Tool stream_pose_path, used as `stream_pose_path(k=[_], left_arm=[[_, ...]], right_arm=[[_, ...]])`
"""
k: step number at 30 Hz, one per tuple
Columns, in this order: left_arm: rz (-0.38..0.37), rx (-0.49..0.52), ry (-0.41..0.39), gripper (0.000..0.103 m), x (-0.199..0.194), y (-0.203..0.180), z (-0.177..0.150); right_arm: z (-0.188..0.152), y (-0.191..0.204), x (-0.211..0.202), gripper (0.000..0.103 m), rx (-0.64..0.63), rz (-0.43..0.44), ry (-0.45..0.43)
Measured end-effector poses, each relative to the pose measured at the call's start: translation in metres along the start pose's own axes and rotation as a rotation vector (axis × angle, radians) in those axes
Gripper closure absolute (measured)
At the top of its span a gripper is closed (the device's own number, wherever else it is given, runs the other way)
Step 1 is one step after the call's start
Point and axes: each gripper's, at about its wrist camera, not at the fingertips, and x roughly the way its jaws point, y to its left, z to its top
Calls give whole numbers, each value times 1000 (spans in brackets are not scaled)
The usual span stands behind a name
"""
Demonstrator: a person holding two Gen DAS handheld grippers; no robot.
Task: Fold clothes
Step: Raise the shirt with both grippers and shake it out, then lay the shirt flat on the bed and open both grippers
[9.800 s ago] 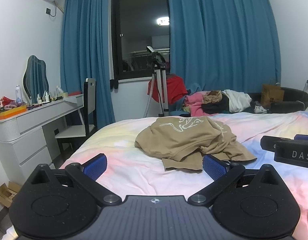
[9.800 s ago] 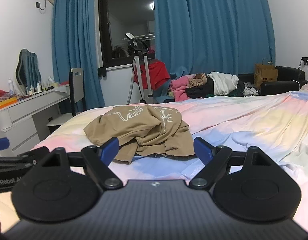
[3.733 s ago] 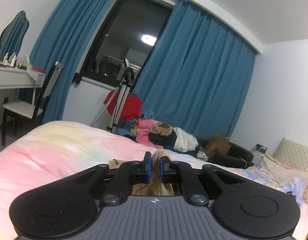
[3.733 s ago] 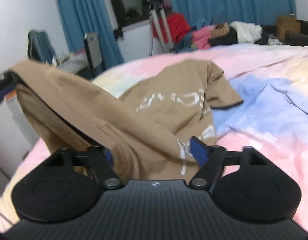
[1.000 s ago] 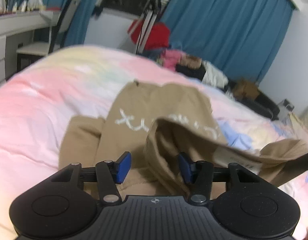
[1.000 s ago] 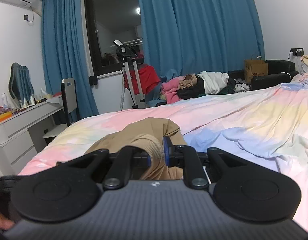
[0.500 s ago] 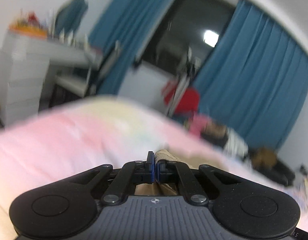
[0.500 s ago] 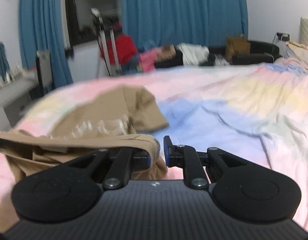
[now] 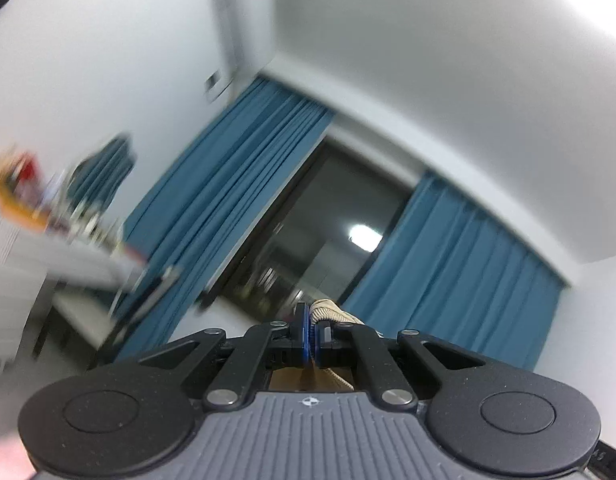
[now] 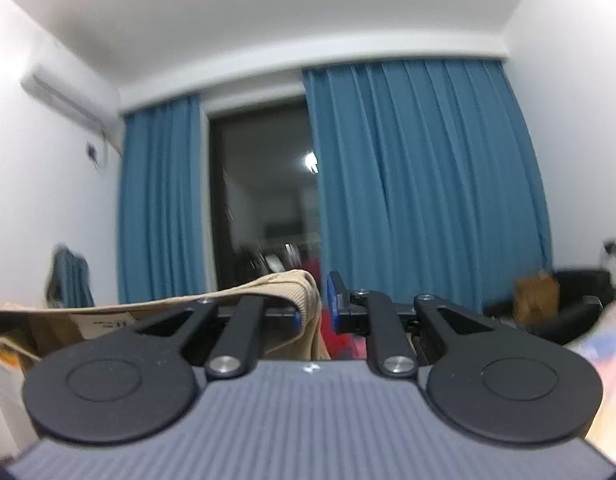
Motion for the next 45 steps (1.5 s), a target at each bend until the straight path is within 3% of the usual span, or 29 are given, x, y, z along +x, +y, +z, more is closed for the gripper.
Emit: stream_pose_path(k=[2, 8, 12, 15, 18, 22, 24, 28, 32, 36, 39, 42, 44, 45], left_arm=[[-31, 23, -13, 100, 0, -23, 40], [-101, 74, -30, 100, 0, -77, 119], [-96, 129, -1, 100, 22, -91, 125], [-73, 153, 68, 99, 54, -83, 104], [-37, 167, 141, 99, 99, -62, 63], [19, 196, 217, 96, 180, -20, -6], [45, 212, 260, 95, 225, 0, -45], [109, 276, 352, 91, 303, 49, -155], [154, 348, 454, 91, 377, 104, -270], [209, 387, 608, 91, 422, 152, -375], [229, 436, 698, 90, 439, 186, -432], [264, 515, 783, 68, 454, 212, -472], [277, 584, 805, 30, 456, 218, -486], [253, 613, 831, 22, 453, 217, -488]], right_arm=[[28, 1, 1, 88, 8, 17, -18], [49, 0, 26, 88, -7, 23, 11], [63, -2, 42, 88, -16, 27, 30], [74, -3, 54, 88, -23, 30, 44], [84, -4, 67, 88, -31, 33, 59], [13, -10, 137, 88, -58, -19, 171], [-29, -16, 175, 88, -79, -47, 218], [-129, -40, 252, 87, -87, -90, 309], [-250, -63, 322, 87, -114, -148, 475], [-355, -87, 368, 87, -114, -180, 632], [-406, -93, 387, 87, -125, -197, 725], [-446, -97, 399, 85, -128, -194, 827], [-459, -94, 404, 78, -121, -159, 903], [-463, -91, 405, 68, -120, -134, 935]])
